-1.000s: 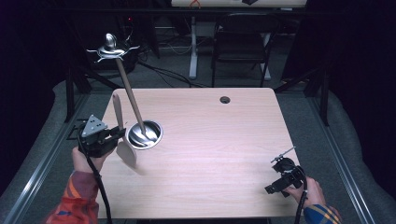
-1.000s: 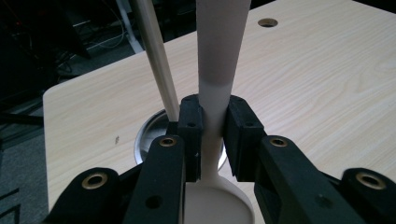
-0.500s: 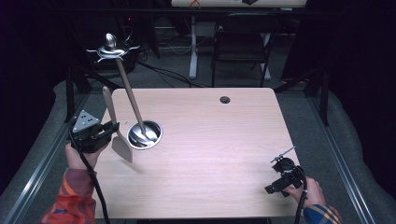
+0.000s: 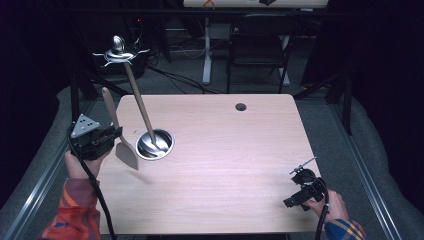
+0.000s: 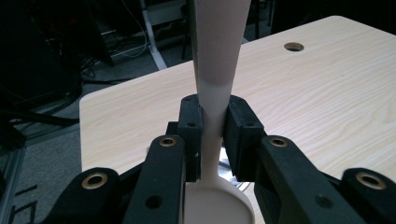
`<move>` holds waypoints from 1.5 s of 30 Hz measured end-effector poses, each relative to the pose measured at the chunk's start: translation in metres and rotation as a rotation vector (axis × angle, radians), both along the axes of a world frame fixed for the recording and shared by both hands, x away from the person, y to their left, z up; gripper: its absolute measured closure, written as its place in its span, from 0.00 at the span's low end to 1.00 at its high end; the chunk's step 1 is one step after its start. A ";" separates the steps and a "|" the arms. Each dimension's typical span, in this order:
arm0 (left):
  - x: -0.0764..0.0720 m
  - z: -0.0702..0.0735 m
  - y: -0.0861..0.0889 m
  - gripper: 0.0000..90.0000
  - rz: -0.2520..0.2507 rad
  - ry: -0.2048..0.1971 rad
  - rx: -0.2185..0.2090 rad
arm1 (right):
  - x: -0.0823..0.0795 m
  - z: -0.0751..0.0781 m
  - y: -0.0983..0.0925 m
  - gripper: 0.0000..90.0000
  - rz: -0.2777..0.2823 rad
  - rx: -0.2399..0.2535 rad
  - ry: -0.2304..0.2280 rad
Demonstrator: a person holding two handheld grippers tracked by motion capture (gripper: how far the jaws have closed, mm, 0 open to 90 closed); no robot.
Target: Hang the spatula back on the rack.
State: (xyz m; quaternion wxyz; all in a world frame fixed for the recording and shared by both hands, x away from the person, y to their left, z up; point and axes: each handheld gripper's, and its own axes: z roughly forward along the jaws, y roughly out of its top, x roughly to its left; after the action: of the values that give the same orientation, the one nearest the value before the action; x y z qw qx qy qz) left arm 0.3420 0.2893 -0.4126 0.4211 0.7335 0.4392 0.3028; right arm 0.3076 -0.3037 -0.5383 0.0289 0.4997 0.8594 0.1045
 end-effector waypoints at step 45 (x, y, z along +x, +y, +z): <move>0.013 0.027 0.006 0.86 0.037 -0.043 -0.048 | 0.004 0.008 0.005 0.18 -0.045 -0.070 -0.030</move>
State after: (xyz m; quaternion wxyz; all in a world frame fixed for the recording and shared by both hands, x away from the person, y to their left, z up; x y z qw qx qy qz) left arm 0.3550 0.2953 -0.3853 0.4423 0.7083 0.4507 0.3155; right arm 0.3112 -0.2992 -0.5306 0.0615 0.5160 0.8505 0.0813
